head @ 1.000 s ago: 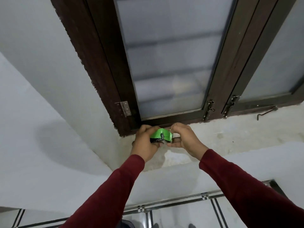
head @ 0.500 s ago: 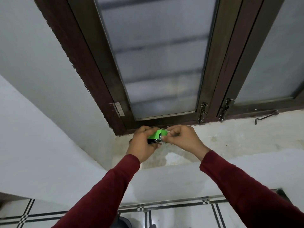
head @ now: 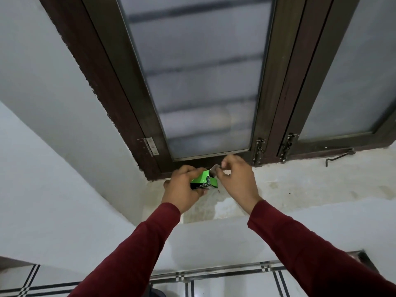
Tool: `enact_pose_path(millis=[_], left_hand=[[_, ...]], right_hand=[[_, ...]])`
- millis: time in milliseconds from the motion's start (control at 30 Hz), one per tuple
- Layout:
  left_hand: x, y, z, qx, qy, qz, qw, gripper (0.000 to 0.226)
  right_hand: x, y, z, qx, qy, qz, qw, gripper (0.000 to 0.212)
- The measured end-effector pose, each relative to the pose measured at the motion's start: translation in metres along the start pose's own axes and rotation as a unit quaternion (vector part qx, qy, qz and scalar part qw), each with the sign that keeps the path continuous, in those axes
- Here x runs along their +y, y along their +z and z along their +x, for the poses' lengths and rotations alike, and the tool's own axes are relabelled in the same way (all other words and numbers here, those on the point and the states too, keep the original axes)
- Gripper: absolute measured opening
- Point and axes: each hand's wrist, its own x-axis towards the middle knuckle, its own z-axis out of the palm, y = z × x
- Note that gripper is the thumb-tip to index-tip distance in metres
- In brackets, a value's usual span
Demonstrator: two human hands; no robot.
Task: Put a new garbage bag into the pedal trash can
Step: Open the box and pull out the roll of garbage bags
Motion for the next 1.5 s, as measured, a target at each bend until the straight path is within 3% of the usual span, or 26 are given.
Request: enact_pose_path(millis=[100, 167, 300, 433, 600, 700, 800, 833, 900, 1000, 1100, 1200, 1267, 1367, 1433, 1500], left_hand=[[0.001, -0.004, 0.003, 0.002, 0.013, -0.014, 1.000, 0.070], [0.000, -0.004, 0.005, 0.005, 0.023, -0.032, 0.999, 0.070], [-0.001, -0.008, 0.007, 0.023, 0.018, -0.066, 0.997, 0.069], [0.000, -0.014, 0.008, 0.015, 0.017, -0.079, 0.997, 0.071], [0.001, -0.015, 0.010, 0.012, 0.035, -0.091, 0.995, 0.071], [0.002, -0.018, 0.013, 0.012, 0.042, -0.088, 0.995, 0.070], [0.009, -0.027, 0.015, 0.003, 0.044, -0.019, 0.999, 0.068], [0.013, -0.033, 0.015, -0.003, 0.047, 0.028, 0.998, 0.067], [0.026, -0.047, 0.015, -0.002, 0.088, 0.158, 0.983, 0.066], [0.057, -0.060, 0.016, 0.037, 0.188, 0.303, 0.933, 0.055], [0.080, -0.069, 0.018, 0.062, 0.222, 0.363, 0.903, 0.047], [0.075, -0.079, 0.021, 0.074, 0.209, 0.349, 0.911, 0.046], [0.059, -0.084, 0.023, 0.060, 0.154, 0.286, 0.944, 0.051], [0.020, -0.078, 0.028, 0.014, 0.006, 0.103, 0.995, 0.061], [-0.006, -0.063, 0.032, -0.011, -0.079, -0.022, 0.997, 0.065], [-0.023, -0.042, 0.030, -0.040, -0.121, -0.034, 0.991, 0.067]], right_hand=[[0.000, 0.001, -0.002, 0.043, 0.004, 0.022, 0.999, 0.028], [-0.001, 0.004, -0.003, 0.043, 0.028, 0.100, 0.994, 0.027], [-0.001, 0.003, -0.003, -0.032, 0.102, 0.225, 0.969, 0.011], [-0.003, -0.002, -0.006, -0.061, 0.090, 0.230, 0.967, 0.007], [-0.010, -0.004, -0.004, -0.102, 0.106, 0.209, 0.967, 0.024], [-0.013, -0.006, -0.003, -0.084, 0.121, 0.203, 0.968, 0.038], [-0.009, -0.005, -0.003, -0.103, 0.121, 0.183, 0.970, 0.016], [-0.008, -0.005, -0.004, -0.123, 0.145, 0.219, 0.957, 0.007], [-0.004, -0.003, -0.005, -0.163, 0.201, 0.308, 0.916, 0.028], [-0.007, 0.002, -0.006, -0.179, 0.303, 0.495, 0.794, 0.037], [-0.011, 0.002, -0.009, -0.153, 0.401, 0.624, 0.652, 0.042], [-0.009, -0.003, -0.005, -0.127, 0.412, 0.678, 0.596, 0.042], [-0.009, -0.007, -0.002, -0.101, 0.416, 0.673, 0.603, 0.024], [-0.002, -0.011, 0.000, -0.077, 0.419, 0.613, 0.666, 0.005], [0.004, -0.015, -0.001, -0.072, 0.425, 0.587, 0.685, 0.003], [0.008, -0.018, -0.005, -0.060, 0.435, 0.577, 0.689, 0.004]])
